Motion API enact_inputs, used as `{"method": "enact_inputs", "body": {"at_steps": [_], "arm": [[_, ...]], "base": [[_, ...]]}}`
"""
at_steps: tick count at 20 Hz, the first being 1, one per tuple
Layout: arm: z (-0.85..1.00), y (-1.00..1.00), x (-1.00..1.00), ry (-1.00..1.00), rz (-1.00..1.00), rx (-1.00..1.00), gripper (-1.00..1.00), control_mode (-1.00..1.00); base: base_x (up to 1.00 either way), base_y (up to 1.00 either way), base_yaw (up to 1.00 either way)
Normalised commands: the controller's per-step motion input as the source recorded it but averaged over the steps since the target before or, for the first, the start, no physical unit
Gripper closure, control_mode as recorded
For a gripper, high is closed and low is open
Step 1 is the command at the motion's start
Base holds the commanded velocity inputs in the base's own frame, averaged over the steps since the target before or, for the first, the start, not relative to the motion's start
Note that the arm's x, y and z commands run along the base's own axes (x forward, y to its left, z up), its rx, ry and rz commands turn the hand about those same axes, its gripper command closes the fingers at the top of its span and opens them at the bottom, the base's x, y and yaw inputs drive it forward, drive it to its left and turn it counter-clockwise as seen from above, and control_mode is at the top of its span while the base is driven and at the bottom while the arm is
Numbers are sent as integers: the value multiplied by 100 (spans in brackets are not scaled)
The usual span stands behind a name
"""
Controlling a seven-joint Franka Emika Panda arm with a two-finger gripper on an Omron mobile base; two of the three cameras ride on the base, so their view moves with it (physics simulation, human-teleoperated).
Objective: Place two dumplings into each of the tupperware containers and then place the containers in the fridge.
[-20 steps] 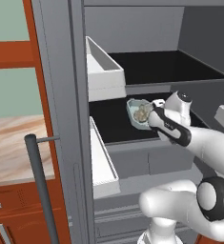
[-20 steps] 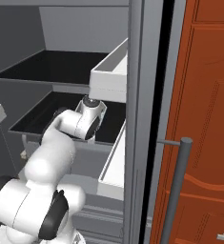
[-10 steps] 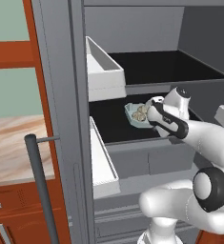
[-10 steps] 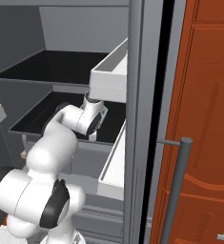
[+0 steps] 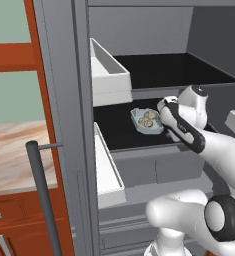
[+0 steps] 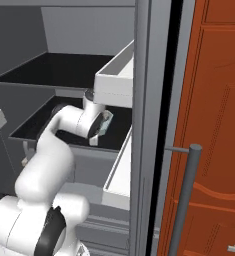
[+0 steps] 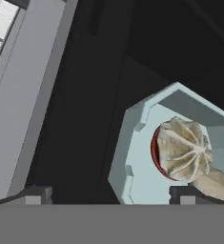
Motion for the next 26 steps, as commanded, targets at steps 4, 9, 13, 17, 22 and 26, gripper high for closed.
{"method": "enact_inputs", "body": {"at_steps": [4,9,13,17,22,26], "arm": [[0,0,-70,8,-16,0,-100,-100],[10,0,-74,12,-20,2,-100,-100],[23,0,-85,10,-28,0,-100,-100],[24,1,-82,14,-36,7,-100,-100],[20,24,-64,7,-45,10,-100,-100],[33,25,-35,1,-54,11,-100,-100]], "base": [[0,0,0],[0,0,0],[0,0,0],[0,0,0],[0,0,0],[0,0,0]]}}
